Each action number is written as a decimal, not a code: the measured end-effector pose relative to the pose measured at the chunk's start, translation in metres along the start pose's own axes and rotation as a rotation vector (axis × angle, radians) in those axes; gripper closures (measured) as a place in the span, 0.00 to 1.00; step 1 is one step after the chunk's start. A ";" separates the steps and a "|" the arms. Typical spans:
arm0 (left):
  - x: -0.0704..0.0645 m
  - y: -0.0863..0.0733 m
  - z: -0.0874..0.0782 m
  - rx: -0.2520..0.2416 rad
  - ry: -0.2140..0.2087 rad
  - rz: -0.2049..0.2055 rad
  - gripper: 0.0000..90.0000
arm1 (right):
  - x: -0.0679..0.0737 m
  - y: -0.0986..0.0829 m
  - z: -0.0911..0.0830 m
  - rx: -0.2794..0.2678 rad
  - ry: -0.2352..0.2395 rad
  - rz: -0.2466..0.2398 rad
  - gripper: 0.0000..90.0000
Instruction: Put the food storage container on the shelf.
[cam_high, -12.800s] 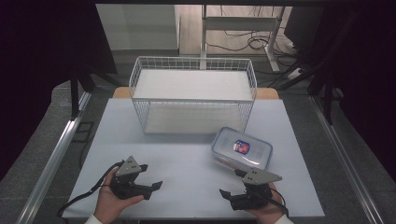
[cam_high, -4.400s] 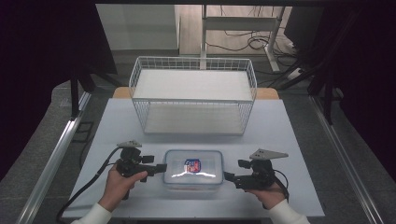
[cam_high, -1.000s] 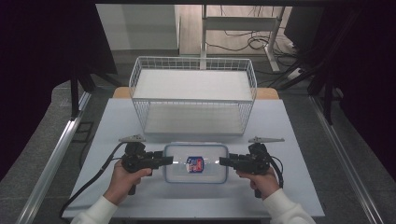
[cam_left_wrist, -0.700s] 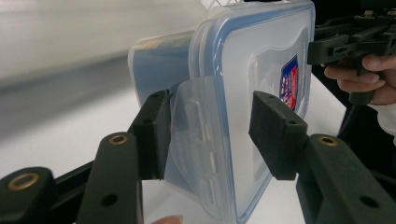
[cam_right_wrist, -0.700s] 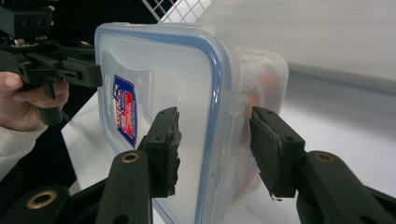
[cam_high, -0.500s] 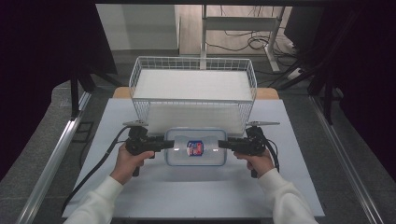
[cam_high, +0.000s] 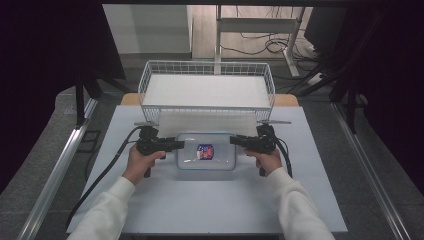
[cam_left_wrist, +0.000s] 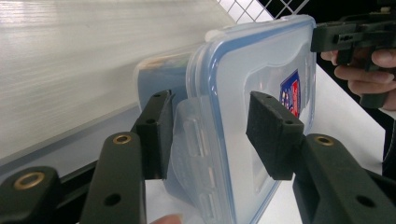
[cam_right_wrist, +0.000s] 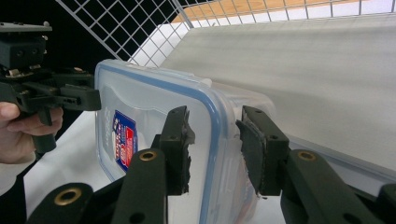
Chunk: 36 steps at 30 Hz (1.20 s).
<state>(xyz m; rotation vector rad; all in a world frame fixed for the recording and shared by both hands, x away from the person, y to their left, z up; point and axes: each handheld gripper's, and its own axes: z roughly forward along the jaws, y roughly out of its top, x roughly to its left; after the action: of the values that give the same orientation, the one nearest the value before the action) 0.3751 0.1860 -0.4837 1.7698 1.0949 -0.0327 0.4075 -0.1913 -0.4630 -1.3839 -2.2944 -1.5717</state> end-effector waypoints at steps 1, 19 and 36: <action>0.001 0.000 0.000 -0.002 -0.002 -0.003 0.58 | 0.000 0.000 0.000 0.000 0.000 0.000 0.70; 0.025 0.001 0.024 -0.073 0.046 -0.108 0.53 | -0.022 -0.007 0.027 -0.075 -0.071 0.122 0.63; 0.009 -0.010 -0.017 -0.064 0.091 -0.022 0.27 | -0.010 -0.019 -0.005 -0.068 -0.158 -0.012 0.38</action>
<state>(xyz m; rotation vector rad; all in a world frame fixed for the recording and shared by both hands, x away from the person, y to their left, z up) 0.3661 0.2050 -0.4869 1.7164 1.1684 0.0697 0.3980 -0.2034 -0.4789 -1.5671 -2.3595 -1.6128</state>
